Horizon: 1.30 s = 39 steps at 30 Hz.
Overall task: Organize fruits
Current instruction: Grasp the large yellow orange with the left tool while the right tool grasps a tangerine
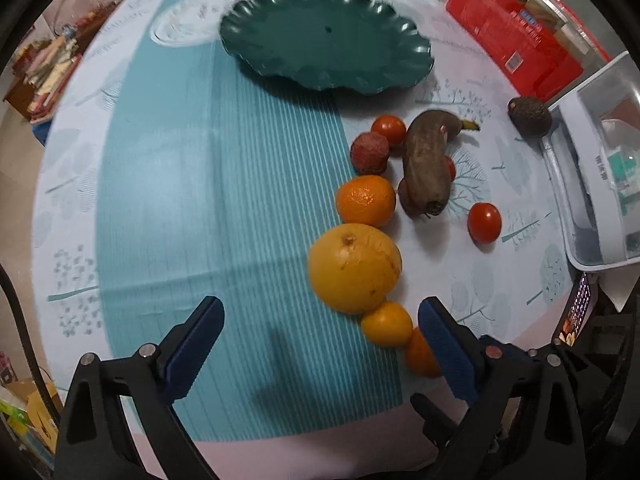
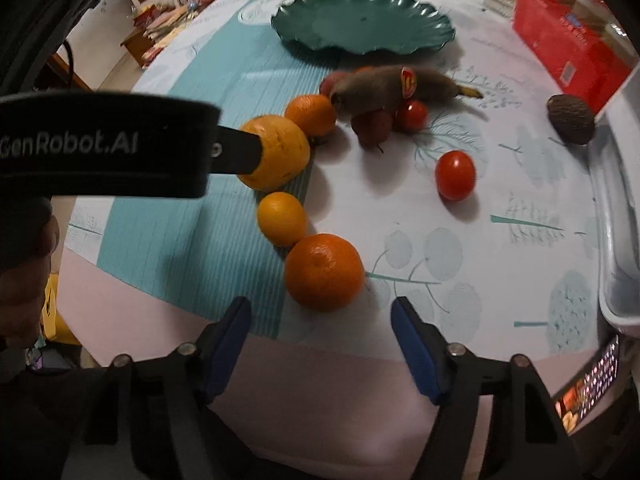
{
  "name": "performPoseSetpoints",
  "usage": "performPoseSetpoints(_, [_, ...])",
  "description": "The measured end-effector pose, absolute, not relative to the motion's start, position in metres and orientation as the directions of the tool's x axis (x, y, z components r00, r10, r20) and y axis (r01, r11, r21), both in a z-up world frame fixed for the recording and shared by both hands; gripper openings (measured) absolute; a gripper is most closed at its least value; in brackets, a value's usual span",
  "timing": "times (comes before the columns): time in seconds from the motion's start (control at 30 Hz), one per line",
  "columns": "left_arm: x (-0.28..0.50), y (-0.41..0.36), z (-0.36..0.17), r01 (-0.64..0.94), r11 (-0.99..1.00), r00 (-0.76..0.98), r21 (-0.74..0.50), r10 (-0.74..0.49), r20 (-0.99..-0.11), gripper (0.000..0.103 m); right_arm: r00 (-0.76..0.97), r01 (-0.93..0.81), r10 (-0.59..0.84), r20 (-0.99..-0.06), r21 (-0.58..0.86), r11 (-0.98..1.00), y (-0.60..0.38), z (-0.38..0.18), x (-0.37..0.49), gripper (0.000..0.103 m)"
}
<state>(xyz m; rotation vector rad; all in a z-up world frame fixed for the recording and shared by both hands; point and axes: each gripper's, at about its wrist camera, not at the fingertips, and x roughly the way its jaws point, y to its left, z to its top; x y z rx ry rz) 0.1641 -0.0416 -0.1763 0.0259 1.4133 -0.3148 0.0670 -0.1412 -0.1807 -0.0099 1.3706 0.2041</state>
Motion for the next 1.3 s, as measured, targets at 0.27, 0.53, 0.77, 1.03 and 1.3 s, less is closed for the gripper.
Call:
performPoseSetpoints(0.27, [0.181, -0.055, -0.198, 0.240, 0.958, 0.093, -0.159, -0.186, -0.978, 0.095, 0.133, -0.197, 0.189, -0.973, 0.161, 0.967, -0.136, -0.198, 0.078, 0.051])
performPoseSetpoints(0.53, [0.187, -0.067, -0.213, 0.241, 0.951, 0.054, -0.195, -0.214, -0.975, 0.067, 0.150, -0.225, 0.196, -0.969, 0.160, 0.961, -0.127, -0.196, 0.073, 0.046])
performPoseSetpoints(0.77, [0.185, -0.074, -0.213, 0.244, 0.946, 0.059, -0.213, -0.234, -0.971, 0.051, 0.149, -0.209, 0.208, -0.967, 0.175, 0.962, -0.128, -0.191, 0.063, 0.046])
performPoseSetpoints(1.03, [0.172, -0.048, -0.193, 0.206, 0.956, 0.110, -0.211, -0.236, -0.965, 0.051, 0.168, -0.180, 0.188, -0.968, 0.158, 0.971, -0.149, -0.193, 0.076, 0.045])
performPoseSetpoints(1.3, [0.162, -0.018, -0.152, 0.167, 0.960, 0.181, -0.225, -0.254, -0.950, 0.051, 0.205, -0.179, 0.169, -0.964, 0.133, 0.975, -0.154, -0.175, 0.067, 0.045])
